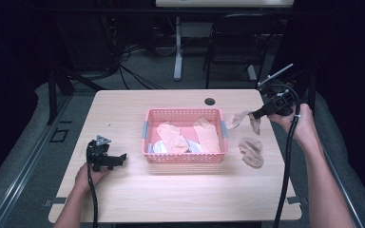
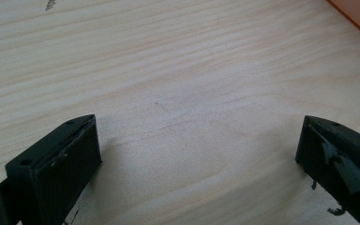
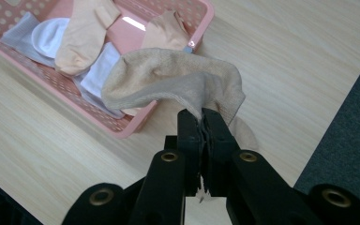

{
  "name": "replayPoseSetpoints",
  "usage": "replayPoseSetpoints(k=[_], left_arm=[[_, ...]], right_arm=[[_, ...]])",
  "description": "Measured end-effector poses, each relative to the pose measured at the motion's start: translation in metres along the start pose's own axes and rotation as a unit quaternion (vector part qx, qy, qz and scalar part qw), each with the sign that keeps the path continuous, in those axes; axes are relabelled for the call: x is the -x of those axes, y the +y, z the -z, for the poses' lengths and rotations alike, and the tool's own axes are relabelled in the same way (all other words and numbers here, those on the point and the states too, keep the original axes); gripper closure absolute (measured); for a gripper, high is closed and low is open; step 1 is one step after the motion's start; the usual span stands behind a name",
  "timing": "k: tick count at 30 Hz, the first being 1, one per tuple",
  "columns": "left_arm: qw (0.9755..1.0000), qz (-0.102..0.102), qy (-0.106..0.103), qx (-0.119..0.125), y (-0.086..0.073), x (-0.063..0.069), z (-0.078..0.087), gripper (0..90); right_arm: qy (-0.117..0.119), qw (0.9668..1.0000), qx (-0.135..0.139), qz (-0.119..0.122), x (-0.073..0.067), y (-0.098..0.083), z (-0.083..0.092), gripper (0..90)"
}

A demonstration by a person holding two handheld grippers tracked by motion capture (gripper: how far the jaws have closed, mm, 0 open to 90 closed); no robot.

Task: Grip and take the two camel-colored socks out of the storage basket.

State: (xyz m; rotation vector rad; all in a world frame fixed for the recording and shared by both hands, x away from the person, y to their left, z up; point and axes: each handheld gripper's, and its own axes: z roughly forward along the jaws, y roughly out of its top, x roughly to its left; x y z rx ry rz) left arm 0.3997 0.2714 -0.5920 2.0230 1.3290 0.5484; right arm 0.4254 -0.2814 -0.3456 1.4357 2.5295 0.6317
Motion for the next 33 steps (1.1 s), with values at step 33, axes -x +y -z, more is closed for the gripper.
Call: replayPoseSetpoints(k=[33], left_arm=[[1.0, -0.002, -0.001, 0.0, 0.0, 0.001, 0.0, 0.0]], right_arm=[[-0.023, 0.9933, -0.06, -0.096, 0.052, -0.075, -0.114, 51.5]])
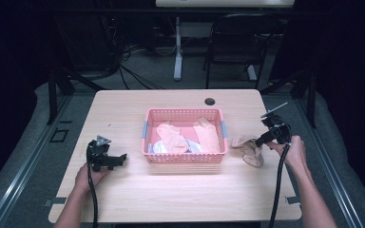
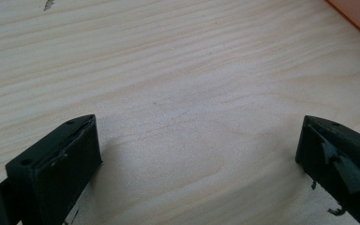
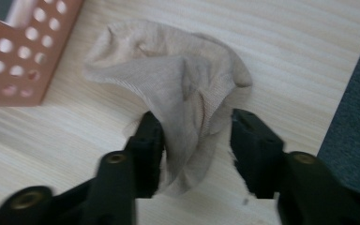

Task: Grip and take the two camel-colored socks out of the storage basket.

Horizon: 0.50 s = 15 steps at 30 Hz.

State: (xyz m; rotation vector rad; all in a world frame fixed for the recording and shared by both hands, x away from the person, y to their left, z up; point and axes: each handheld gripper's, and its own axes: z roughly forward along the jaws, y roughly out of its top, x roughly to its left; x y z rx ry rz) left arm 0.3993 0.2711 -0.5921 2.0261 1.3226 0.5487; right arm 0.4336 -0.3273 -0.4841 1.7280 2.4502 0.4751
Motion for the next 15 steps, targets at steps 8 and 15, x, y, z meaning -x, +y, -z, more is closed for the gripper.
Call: replayPoseSetpoints(k=[8, 15], left_arm=[[1.0, -0.001, -0.002, 0.0, 0.0, 0.0, 0.0, 0.0], [1.0, -0.001, -0.001, 0.0, 0.0, 0.0, 0.0, 0.0]], right_arm=[[0.022, 0.9989, 0.041, -0.007, 0.001, -0.03, 0.022, 19.8], [0.011, 0.9988, 0.048, -0.003, 0.001, -0.063, 0.014, 11.3]])
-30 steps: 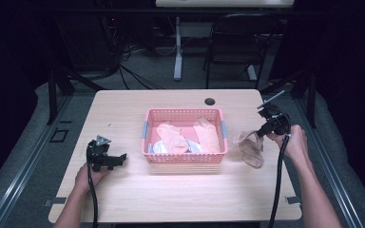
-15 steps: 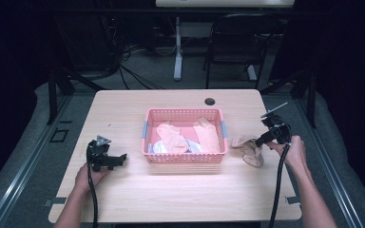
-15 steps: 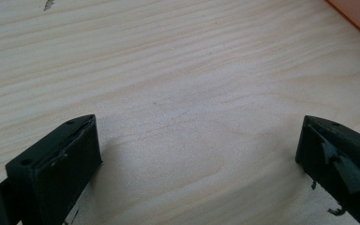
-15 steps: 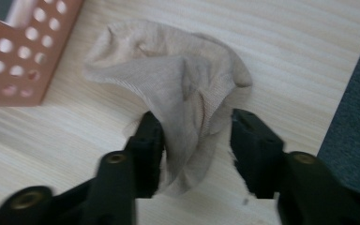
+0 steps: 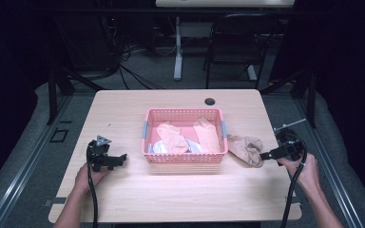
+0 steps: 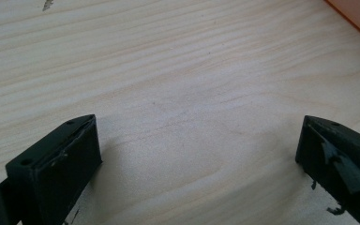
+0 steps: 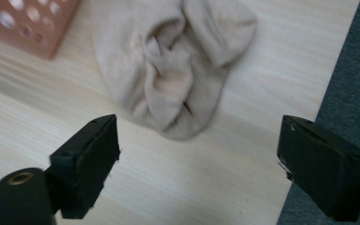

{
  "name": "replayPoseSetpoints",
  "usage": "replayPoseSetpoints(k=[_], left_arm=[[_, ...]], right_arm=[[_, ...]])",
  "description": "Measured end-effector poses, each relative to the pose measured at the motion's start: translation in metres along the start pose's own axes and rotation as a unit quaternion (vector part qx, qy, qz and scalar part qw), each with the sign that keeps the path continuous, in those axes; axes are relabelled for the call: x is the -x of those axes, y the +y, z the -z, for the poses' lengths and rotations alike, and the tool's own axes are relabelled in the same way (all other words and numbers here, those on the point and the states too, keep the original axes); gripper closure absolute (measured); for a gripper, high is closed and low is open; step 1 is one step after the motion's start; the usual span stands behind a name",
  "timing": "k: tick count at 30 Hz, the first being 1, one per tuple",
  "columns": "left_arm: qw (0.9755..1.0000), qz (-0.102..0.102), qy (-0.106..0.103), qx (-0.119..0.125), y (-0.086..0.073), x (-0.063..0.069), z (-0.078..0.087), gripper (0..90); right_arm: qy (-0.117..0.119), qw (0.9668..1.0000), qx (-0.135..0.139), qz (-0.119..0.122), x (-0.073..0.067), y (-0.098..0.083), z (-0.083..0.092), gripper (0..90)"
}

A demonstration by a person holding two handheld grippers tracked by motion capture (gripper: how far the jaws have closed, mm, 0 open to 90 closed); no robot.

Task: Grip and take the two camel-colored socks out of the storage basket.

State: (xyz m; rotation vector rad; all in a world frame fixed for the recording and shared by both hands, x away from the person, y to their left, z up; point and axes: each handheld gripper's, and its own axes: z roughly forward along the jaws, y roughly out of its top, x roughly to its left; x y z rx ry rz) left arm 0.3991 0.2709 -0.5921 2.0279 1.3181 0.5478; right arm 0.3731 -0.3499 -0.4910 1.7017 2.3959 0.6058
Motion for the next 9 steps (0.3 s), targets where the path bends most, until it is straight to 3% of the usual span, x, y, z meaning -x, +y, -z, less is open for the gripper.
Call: replayPoseSetpoints(k=[4, 7, 9], left_arm=[[1.0, -0.001, -0.002, -0.001, 0.0, 0.0, 0.0, 0.0], [1.0, -0.001, -0.002, -0.001, 0.0, 0.0, 0.0, 0.0], [1.0, -0.001, -0.002, -0.001, 0.0, 0.0, 0.0, 0.0]], right_arm=[[0.002, 0.9998, -0.012, -0.012, 0.003, -0.022, -0.013, 5.0], [0.005, 0.9991, -0.041, -0.006, 0.008, -0.027, -0.016, 3.9], [0.005, 0.9993, -0.034, -0.017, 0.008, -0.029, -0.019, 4.0]])
